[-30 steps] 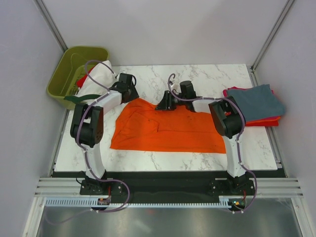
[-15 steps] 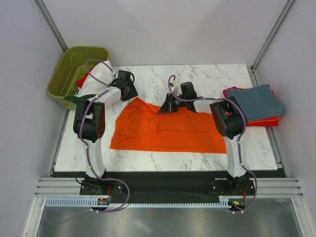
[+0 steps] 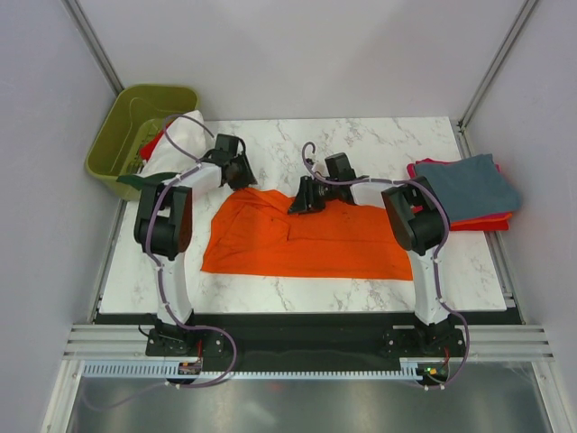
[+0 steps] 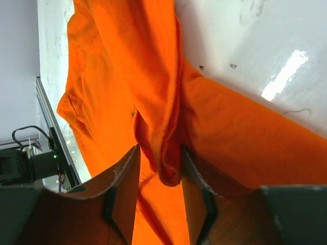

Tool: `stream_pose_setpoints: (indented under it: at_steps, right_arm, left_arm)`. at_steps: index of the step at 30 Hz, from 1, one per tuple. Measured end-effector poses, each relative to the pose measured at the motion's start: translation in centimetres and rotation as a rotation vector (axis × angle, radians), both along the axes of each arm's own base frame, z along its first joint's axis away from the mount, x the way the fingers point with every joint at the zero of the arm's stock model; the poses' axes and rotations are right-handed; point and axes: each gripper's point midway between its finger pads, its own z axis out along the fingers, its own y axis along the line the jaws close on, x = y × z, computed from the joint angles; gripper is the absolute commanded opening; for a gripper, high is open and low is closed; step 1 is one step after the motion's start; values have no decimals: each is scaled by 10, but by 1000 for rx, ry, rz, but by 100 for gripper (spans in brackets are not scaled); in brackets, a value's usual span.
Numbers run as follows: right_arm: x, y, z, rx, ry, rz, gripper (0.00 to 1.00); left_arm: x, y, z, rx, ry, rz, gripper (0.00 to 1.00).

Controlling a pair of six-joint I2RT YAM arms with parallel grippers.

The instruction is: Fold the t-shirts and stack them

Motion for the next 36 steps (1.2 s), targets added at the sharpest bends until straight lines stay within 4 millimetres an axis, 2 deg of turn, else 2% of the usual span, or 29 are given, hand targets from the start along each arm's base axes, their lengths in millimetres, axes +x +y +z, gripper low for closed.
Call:
stream_pose_setpoints:
  at_steps: [1, 2, 3, 5, 9, 13, 15, 20, 23, 26, 28, 29, 32, 36]
  right_arm:
    - [1, 0, 1, -2, -3, 0, 48]
    - [2, 1, 2, -4, -7, -1, 52]
    - [2, 1, 2, -5, -7, -1, 53]
    - [3, 2, 4, -3, -10, 1, 53]
    - [3, 2, 4, -4, -11, 0, 54]
    - [4, 3, 7, -1, -20, 2, 63]
    - [5, 2, 9, -4, -35, 0, 64]
    - [5, 1, 11, -13, -56, -9, 65]
    - [5, -1, 11, -19, -64, -13, 65]
    - [5, -3, 11, -28, -74, -17, 70]
    - [4, -5, 13, -31, -83, -20, 80]
    - [3, -6, 14, -32, -88, -20, 80]
    - [1, -11, 22, -48, -113, -36, 80]
    - [6, -19, 34, -79, -146, -75, 80]
  left_arm:
    - [-7, 0, -3, -3, 7, -5, 35]
    - [-18, -1, -8, -11, 21, -17, 25]
    - [-27, -1, -10, -14, 32, -22, 21]
    - [-43, -5, -9, -34, 30, -47, 16]
    - [-66, -18, 8, -92, -1, -105, 15]
    - [-79, -29, 31, -144, -50, -159, 22]
    - [-89, -29, 38, -148, -65, -166, 25]
    - [-111, -23, 56, -147, -101, -179, 25]
    - [-122, -30, 73, -179, -130, -240, 25]
    - [-133, -35, 86, -189, -153, -282, 35]
    - [-142, -34, 87, -179, -153, -289, 41]
    - [-146, -33, 86, -174, -146, -290, 46]
    - [-146, -28, 82, -143, -135, -266, 52]
    - [-132, -17, 71, -80, -118, -207, 53]
